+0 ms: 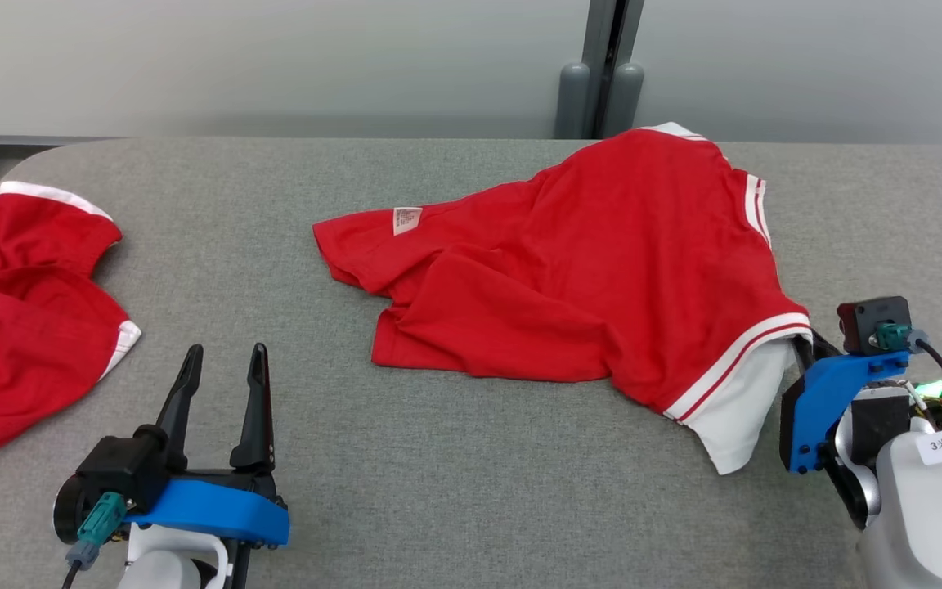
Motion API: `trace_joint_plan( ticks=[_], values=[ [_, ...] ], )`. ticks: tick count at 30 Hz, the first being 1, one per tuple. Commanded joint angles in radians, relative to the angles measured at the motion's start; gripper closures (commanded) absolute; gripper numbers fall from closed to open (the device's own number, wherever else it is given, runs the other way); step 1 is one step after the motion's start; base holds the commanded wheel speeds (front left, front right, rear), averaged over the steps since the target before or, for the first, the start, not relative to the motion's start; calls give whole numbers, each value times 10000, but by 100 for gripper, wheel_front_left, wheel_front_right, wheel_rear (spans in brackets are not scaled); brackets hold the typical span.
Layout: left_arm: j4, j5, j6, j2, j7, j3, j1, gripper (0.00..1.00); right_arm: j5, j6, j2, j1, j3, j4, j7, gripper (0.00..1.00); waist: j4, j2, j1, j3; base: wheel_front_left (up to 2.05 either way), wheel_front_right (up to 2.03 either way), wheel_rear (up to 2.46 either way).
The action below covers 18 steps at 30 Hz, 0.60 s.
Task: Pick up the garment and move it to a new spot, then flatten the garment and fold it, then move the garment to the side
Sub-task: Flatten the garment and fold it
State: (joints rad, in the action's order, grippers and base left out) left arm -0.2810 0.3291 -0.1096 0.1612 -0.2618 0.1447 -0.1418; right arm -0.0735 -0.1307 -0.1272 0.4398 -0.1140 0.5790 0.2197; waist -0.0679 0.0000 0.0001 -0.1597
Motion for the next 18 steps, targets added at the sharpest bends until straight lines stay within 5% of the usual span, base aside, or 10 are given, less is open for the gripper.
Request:
trace_joint_plan(
  ticks=[1, 11, 18],
  values=[
    [22, 26, 53, 35, -45, -21, 85, 0, -164, -1, -15, -390, 16, -488, 150, 100, 141, 0, -1, 149, 0, 0, 0],
    [243, 90, 159, 12, -46, -63, 420, 0, -643, 1, -192, -2371, -174, -4723, 1989, 100, 551, 0, -1, 346, 0, 0, 0],
    [262, 112, 83, 17, -44, 128, 110, 0, -336, -1, -464, -2049, -60, -4249, 2617, 100, 420, 0, -1, 21, 0, 0, 0]
  ],
)
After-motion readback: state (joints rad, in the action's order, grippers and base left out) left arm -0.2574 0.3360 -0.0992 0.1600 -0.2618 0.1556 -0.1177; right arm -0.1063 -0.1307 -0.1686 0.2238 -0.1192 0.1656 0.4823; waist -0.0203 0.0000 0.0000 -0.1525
